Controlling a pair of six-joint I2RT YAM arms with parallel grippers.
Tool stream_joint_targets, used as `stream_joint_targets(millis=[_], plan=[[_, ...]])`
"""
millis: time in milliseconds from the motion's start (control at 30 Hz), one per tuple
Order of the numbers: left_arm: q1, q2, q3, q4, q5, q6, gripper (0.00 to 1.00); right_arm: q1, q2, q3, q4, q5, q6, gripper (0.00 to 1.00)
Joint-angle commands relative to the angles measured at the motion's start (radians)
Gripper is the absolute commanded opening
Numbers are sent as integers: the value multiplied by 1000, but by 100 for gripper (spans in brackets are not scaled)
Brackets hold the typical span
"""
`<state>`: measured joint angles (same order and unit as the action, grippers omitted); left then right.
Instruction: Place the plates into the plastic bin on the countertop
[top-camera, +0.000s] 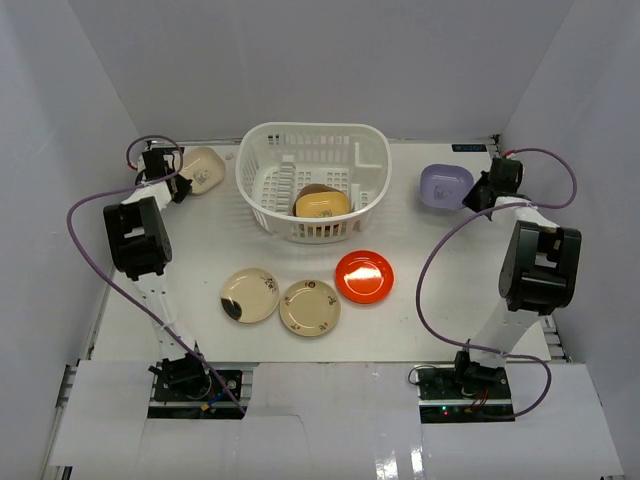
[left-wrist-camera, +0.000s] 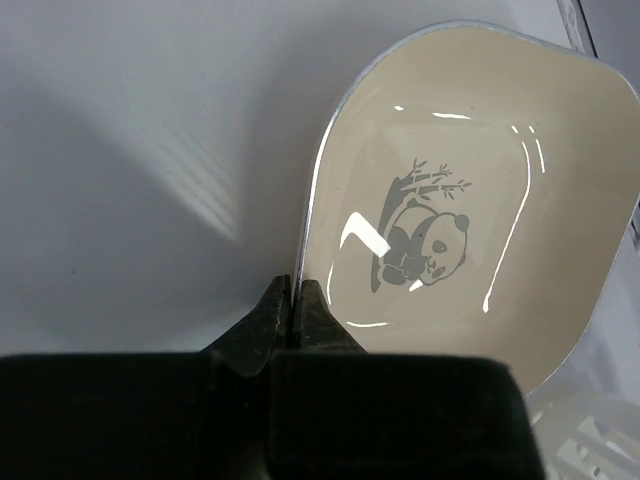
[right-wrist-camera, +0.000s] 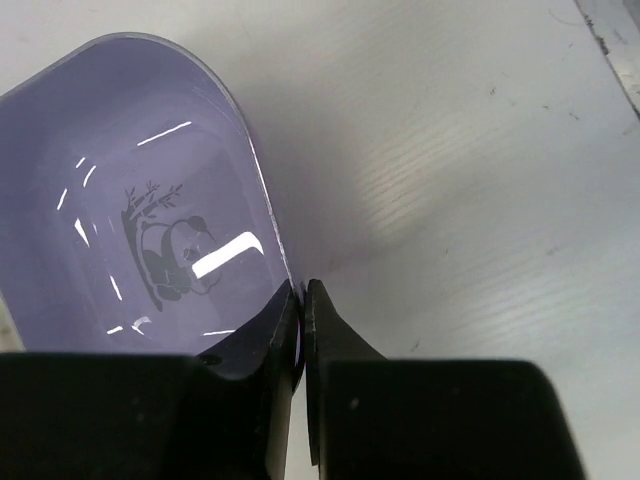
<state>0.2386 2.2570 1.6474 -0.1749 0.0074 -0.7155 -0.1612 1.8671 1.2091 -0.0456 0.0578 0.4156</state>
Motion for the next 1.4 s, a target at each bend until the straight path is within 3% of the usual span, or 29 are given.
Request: stream_joint_targets(millis=[0,167,267,300,433,600,767,867,967,1067,1100,1200,1300,1367], plan=[[4,-178,-55,6,68,-18,0,20,-230,-45,128,-45,34,8],[2,-399,-234,57,123,-61,0,57,-471,-49,101,-71,34,8],[2,-566,-335,77,105,-78,0,130,-542,4,54,-75,26,8],[1,-608,-356,77,94,-82,0,222,-545,41,47,-64,17,8],[2,-833,-440,83,101,-107,0,428,-473,191,-88,17,-37,8],[-39,-961,-472,74,218,-102,0,599,-318,323,-192,92,-52,8],[-169,-1019,-497,57,252,-84,0,692,-165,415,-304,164,-26,8],[-301,-1034,-505,43,243,-61,0,739,-105,432,-344,212,3,8],[-349,-1045,-512,41,250,-58,0,759,-65,437,-359,218,32,10],[-370,-1039,-505,37,267,-56,0,781,-17,467,-410,226,40,22],[-387,-1033,-500,25,281,-53,0,784,-8,486,-422,228,40,33],[-421,-993,-456,-30,281,-30,0,793,-17,489,-425,217,40,53],[-446,-941,-411,-83,273,-6,0,793,-72,481,-418,255,35,61],[-478,-895,-376,-109,264,14,0,792,-129,477,-413,295,17,62]])
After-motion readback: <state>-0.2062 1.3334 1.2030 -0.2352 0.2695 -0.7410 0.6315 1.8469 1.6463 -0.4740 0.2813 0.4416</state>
